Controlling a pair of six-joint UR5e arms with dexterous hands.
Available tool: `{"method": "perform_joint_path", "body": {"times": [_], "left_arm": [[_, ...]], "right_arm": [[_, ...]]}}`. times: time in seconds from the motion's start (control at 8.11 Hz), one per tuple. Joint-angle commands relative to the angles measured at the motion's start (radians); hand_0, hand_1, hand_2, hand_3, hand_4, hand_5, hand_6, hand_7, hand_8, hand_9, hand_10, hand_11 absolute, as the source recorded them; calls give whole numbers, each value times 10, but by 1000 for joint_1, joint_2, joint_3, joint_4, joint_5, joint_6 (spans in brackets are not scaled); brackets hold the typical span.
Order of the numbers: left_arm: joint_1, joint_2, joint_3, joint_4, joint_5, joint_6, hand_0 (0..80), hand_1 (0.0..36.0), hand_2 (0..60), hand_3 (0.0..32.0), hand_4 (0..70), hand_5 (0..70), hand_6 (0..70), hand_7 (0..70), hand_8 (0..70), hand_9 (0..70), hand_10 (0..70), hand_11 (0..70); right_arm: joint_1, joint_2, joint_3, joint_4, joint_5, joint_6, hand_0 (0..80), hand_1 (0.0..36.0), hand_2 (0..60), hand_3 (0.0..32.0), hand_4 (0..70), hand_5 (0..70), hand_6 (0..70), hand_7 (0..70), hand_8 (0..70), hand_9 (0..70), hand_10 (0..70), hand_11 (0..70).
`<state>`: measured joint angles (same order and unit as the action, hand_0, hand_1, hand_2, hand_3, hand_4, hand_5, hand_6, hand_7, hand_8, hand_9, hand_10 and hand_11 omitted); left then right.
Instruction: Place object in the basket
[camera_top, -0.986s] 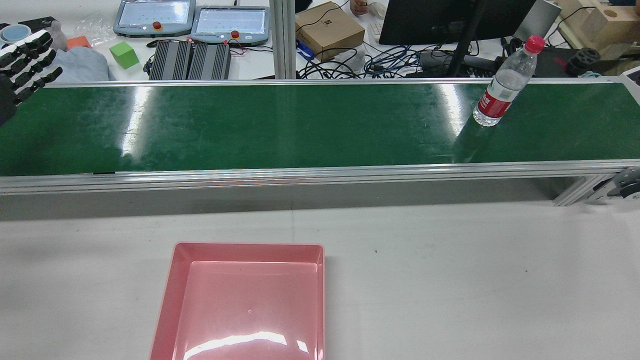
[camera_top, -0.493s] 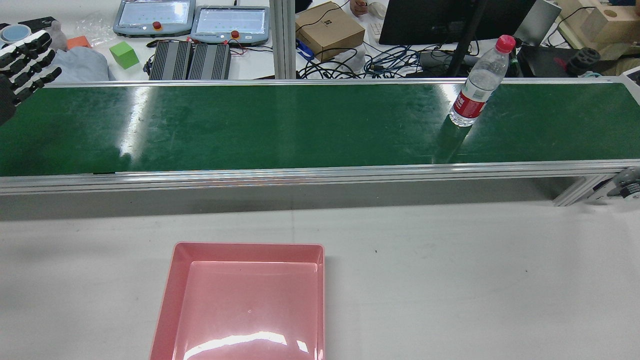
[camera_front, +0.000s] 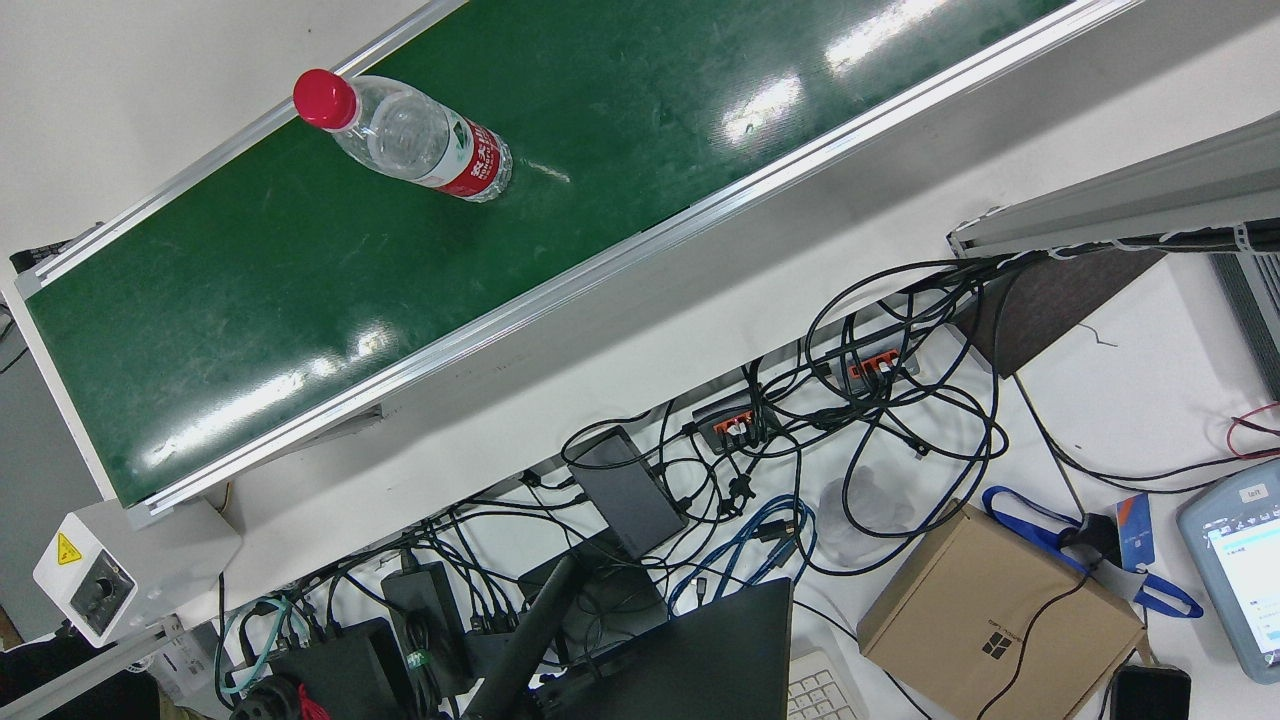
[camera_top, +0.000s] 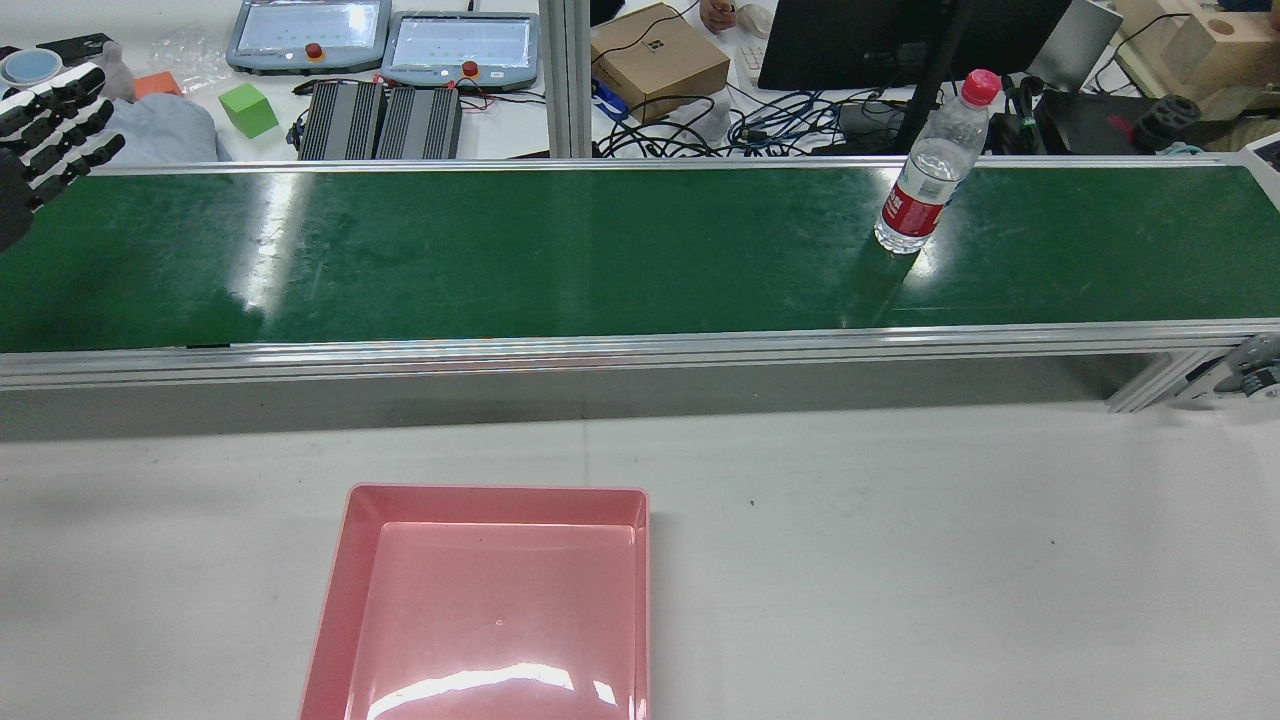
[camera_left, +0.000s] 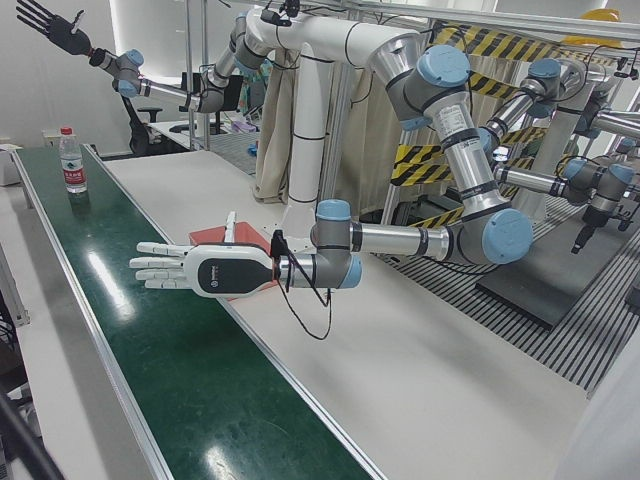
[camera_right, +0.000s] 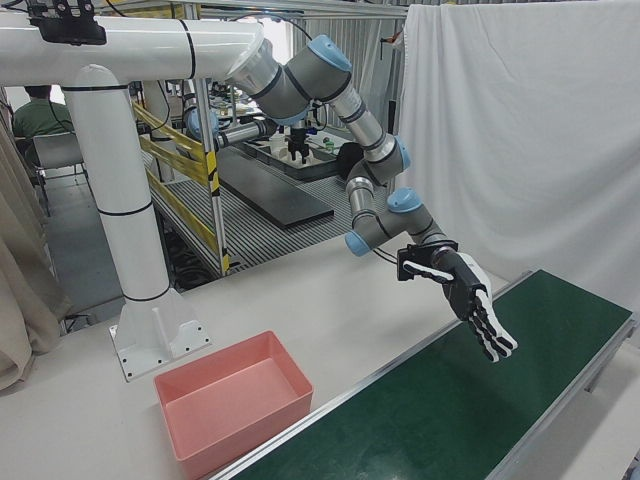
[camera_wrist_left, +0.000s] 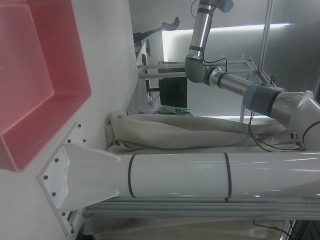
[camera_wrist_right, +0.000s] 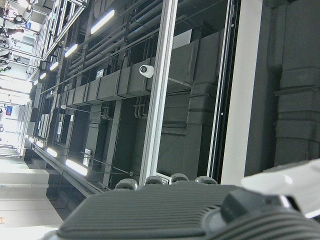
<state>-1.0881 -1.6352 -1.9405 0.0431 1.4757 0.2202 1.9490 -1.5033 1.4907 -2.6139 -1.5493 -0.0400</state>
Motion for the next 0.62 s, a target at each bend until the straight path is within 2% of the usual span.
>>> {"method": "perform_joint_path", "body": {"times": [0.0,0.49], "left_arm": [[1,0,2,0,0,5,484,14,0,0,123,51,3,0,25,9,37,61],[4,-3,-2,0,0,1,485,10,0,0,108,41,0,0,15,5,31,52]], "right_arm": [[1,0,0,0,0,0,0,0,0,0,0,0,0,0,0,0,0,0],[-1,0,0,0,0,0,0,0,0,0,0,0,0,0,0,0,0,0]]}}
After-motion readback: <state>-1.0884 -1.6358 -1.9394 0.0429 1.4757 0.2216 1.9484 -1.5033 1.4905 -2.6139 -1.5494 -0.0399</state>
